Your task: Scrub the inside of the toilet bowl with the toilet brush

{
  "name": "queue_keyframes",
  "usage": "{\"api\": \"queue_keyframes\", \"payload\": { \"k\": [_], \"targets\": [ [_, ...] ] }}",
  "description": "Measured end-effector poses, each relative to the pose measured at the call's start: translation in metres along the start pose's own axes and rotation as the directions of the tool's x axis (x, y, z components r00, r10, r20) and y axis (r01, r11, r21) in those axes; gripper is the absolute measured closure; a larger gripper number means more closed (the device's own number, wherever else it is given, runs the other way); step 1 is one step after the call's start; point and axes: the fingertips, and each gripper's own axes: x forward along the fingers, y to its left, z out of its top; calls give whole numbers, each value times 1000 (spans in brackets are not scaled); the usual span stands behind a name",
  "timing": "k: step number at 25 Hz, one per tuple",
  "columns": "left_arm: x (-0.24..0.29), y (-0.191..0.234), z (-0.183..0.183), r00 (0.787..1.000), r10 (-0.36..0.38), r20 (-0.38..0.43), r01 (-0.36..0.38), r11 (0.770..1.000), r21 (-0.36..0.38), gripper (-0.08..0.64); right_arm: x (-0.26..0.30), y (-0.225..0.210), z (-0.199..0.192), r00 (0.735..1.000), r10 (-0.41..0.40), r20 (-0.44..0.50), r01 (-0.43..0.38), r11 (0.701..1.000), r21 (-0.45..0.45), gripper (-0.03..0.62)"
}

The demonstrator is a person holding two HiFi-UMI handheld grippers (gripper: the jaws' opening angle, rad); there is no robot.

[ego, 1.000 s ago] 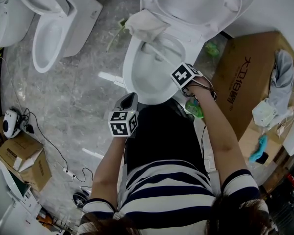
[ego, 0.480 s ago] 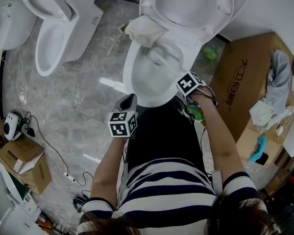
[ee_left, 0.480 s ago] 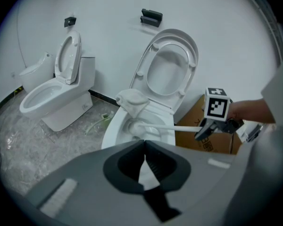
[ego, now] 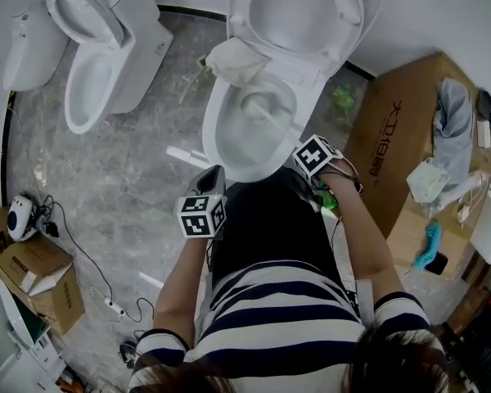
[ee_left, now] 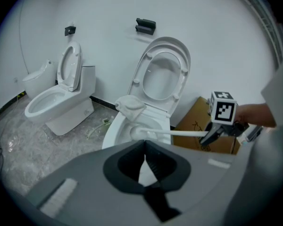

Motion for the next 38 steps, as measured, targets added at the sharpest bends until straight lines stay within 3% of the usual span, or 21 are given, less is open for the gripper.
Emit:
{"api": "queue_keyframes", "payload": {
  "k": [13, 24, 30, 38],
  "targets": [
    [-46, -29, 10, 992, 45, 116, -42, 999, -30, 560, -28, 27, -41, 989, 37, 140, -40, 999, 22, 558],
    [-77, -47, 13, 982, 72, 177, -64, 997, -53, 560, -76, 48, -48, 939, 71, 336, -66, 998, -25, 558],
    [-90, -57, 20, 973, 85, 214, -74, 996, -59, 560, -95, 54, -44, 891, 100, 443, -74, 994, -76, 558],
    [-106, -52, 25, 957, 126, 263, -102, 990, -101, 560, -116, 75, -26, 778, 195, 597, -131, 980, -149, 558]
  ]
}}
